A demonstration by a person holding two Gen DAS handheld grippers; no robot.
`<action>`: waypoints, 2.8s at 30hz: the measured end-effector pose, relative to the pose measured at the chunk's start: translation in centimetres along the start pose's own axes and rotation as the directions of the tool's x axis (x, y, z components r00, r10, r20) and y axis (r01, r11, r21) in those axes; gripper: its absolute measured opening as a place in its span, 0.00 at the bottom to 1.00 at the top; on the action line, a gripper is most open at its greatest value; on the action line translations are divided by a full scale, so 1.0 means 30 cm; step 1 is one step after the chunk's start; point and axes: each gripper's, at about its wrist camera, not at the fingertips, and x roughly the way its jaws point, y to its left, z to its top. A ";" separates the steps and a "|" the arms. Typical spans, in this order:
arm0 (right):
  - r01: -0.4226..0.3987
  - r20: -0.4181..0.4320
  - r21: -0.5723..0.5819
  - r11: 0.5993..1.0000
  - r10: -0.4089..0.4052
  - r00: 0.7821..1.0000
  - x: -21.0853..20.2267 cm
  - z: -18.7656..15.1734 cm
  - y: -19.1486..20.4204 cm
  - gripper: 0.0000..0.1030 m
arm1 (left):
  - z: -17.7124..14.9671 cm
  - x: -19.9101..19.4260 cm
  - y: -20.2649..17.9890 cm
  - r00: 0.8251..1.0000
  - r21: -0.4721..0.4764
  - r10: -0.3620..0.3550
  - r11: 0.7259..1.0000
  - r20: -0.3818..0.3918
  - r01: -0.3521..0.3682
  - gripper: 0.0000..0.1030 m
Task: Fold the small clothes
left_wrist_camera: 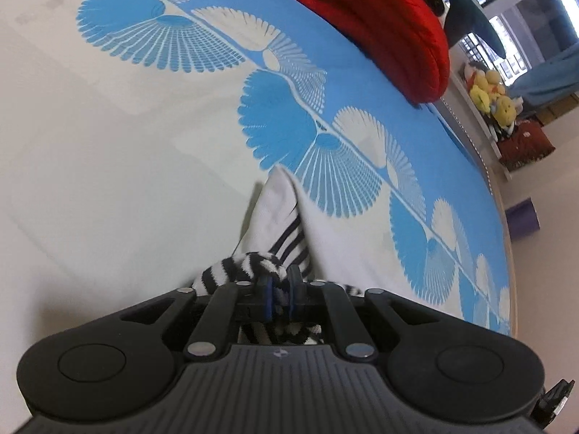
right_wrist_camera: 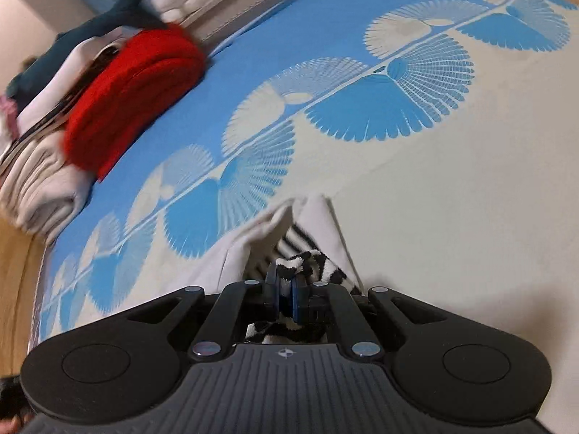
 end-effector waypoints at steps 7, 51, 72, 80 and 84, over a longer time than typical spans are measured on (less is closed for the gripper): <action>-0.021 0.043 -0.029 0.999 0.022 0.999 0.047 0.047 0.073 0.37 | 0.022 -0.053 -0.006 0.990 -0.007 -0.129 0.992 0.049 0.129 0.43; -0.121 0.185 0.030 0.992 0.114 0.976 0.172 0.066 0.260 0.11 | 0.051 0.131 -0.244 0.953 -0.089 0.053 0.996 0.297 -0.028 0.21; 0.042 0.126 -0.152 0.987 -0.022 0.992 -0.197 -0.039 0.128 0.50 | -0.060 -0.274 -0.051 0.990 0.113 0.118 0.986 0.073 -0.125 0.48; 0.153 -0.024 -0.081 0.985 -0.156 0.987 -0.213 -0.205 -0.060 0.50 | -0.193 -0.217 0.110 0.983 0.018 0.180 0.984 -0.032 -0.180 0.45; 0.162 -0.104 -0.014 0.987 -0.163 0.981 -0.178 -0.235 -0.107 0.50 | -0.201 -0.175 0.148 0.969 -0.017 0.230 0.972 -0.090 -0.233 0.52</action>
